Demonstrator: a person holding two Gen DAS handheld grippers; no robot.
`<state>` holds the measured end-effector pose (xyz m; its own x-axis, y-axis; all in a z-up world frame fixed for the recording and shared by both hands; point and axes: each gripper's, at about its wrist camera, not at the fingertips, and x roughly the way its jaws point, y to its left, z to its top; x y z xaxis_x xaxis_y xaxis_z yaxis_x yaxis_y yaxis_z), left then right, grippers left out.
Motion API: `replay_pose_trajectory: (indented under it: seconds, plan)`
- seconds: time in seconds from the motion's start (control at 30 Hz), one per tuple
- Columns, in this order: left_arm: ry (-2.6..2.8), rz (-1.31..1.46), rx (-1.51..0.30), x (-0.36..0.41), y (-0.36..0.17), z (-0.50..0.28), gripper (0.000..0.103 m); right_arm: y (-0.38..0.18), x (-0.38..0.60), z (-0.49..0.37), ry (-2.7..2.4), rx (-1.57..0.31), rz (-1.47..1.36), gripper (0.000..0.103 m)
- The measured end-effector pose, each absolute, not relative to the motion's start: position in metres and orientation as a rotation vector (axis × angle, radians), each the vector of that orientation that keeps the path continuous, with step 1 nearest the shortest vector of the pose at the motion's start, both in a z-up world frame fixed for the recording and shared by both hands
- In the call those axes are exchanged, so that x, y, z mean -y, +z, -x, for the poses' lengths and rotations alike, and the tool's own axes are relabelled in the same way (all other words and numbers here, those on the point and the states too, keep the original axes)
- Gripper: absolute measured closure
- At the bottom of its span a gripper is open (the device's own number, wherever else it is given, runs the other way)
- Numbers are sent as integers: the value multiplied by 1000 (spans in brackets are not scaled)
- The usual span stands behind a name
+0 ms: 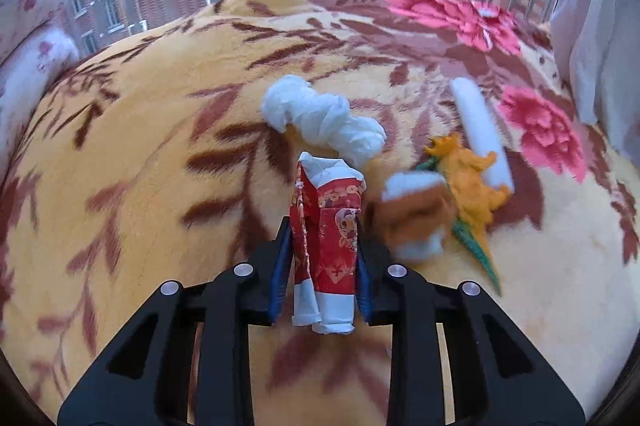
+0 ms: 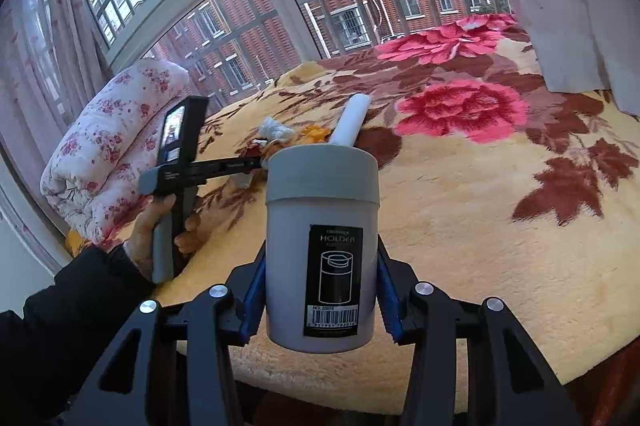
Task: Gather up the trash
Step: 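Grasp the red-white snack wrapper with the left tool while the right tool holds the cup, then lower both tools over the bucket and release the wrapper and cup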
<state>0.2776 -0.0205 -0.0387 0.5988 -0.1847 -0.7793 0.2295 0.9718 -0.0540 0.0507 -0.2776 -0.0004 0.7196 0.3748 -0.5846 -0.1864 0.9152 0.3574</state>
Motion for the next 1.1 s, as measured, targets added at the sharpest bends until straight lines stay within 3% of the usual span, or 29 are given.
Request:
replay_pose_trajectory:
  seconds: [0.53,0.83,1.1]
  plan:
    - [-156,-56,-763,17,9,-56,76,-5,235,21,407,-714,-210,56]
    - [-219,-51,-827,28,-22,31,76,-43,234,91,417,-804,-231,56]
    - [-240,-64,-955,40,-71,55,76,-75,234,118,364,-870,-231,56]
